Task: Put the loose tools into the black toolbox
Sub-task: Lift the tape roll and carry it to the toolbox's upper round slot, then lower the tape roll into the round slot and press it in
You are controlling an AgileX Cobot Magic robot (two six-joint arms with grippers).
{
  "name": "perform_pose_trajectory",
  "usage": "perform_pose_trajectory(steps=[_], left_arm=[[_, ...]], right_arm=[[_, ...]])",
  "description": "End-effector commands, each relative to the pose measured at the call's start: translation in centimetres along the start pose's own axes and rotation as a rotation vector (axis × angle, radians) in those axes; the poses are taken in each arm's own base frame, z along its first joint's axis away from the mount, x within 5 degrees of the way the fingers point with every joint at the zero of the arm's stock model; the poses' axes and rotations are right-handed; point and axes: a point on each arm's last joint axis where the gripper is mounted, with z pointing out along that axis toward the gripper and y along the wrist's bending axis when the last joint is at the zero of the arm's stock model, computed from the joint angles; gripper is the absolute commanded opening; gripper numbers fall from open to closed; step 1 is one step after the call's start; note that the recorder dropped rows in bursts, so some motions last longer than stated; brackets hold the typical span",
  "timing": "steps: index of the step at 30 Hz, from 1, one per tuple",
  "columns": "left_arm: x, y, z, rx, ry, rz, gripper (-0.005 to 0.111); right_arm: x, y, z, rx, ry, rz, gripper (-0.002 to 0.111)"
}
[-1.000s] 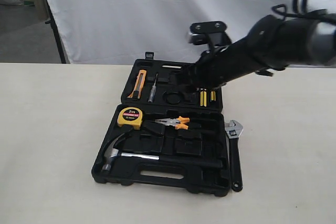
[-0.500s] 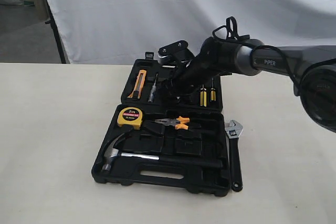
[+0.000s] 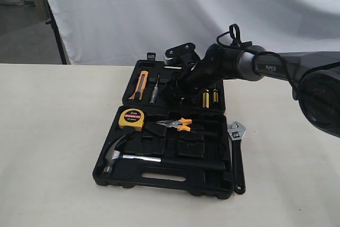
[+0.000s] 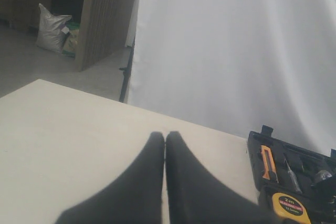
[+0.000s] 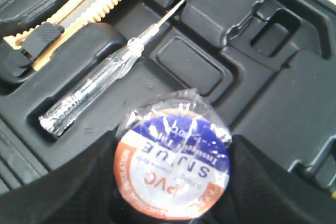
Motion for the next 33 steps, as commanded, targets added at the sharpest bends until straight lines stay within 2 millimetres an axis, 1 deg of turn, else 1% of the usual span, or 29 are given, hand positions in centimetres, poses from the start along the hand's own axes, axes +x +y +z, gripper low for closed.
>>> perform_pose_trajectory(steps=[1, 2, 4, 6, 7, 8, 10, 12, 13, 14, 16, 20, 22, 24, 27, 30, 33], left_arm=[[-0.2, 0.1, 0.0, -0.021, -0.02, 0.0, 0.001], [-0.2, 0.1, 0.0, -0.021, -0.02, 0.0, 0.001], [-0.2, 0.1, 0.0, -0.021, -0.02, 0.0, 0.001], [-0.2, 0.1, 0.0, -0.021, -0.02, 0.0, 0.001], [-0.2, 0.1, 0.0, -0.021, -0.02, 0.0, 0.001], [-0.2, 0.1, 0.0, -0.021, -0.02, 0.0, 0.001], [-0.2, 0.1, 0.0, -0.021, -0.02, 0.0, 0.001], [-0.2, 0.1, 0.0, -0.021, -0.02, 0.0, 0.001], [-0.2, 0.1, 0.0, -0.021, -0.02, 0.0, 0.001], [-0.2, 0.1, 0.0, -0.021, -0.02, 0.0, 0.001], [-0.2, 0.1, 0.0, -0.021, -0.02, 0.0, 0.001], [-0.2, 0.1, 0.0, -0.021, -0.02, 0.0, 0.001], [-0.2, 0.1, 0.0, -0.021, -0.02, 0.0, 0.001], [-0.2, 0.1, 0.0, -0.021, -0.02, 0.0, 0.001], [-0.2, 0.1, 0.0, -0.021, -0.02, 0.0, 0.001], [-0.2, 0.1, 0.0, -0.021, -0.02, 0.0, 0.001], [-0.2, 0.1, 0.0, -0.021, -0.02, 0.0, 0.001]], right_arm=[[0.5, 0.0, 0.4, -0.008, 0.031, 0.001, 0.005], [0.5, 0.0, 0.4, -0.008, 0.031, 0.001, 0.01], [0.6, 0.1, 0.4, -0.011, 0.036, 0.006, 0.026], [0.7, 0.1, 0.4, -0.016, 0.048, 0.022, 0.04], [0.7, 0.1, 0.4, -0.018, 0.052, 0.027, 0.045], [0.7, 0.1, 0.4, -0.019, 0.054, 0.038, 0.048], [0.7, 0.2, 0.2, -0.023, 0.058, 0.059, 0.049], [0.4, 0.3, -0.3, -0.032, 0.066, 0.065, 0.049], [0.0, 0.2, -1.0, -0.032, 0.062, 0.052, 0.05], [-0.2, 0.2, -1.2, -0.031, 0.057, 0.051, 0.051], [-0.6, 0.2, -1.5, -0.025, 0.038, 0.05, 0.059], [-0.8, 0.1, -1.6, -0.018, 0.022, 0.052, 0.084], [-0.8, 0.1, -1.6, -0.016, 0.019, 0.05, 0.092], [-1.0, 0.1, -1.7, -0.012, 0.006, 0.049, 0.096], [-2.0, -0.2, -2.6, -0.001, -0.031, 0.048, 0.095], [-3.4, -0.4, -4.2, -0.001, -0.061, 0.042, 0.095], [-4.3, -0.3, -5.6, 0.0, -0.088, 0.04, 0.095]])
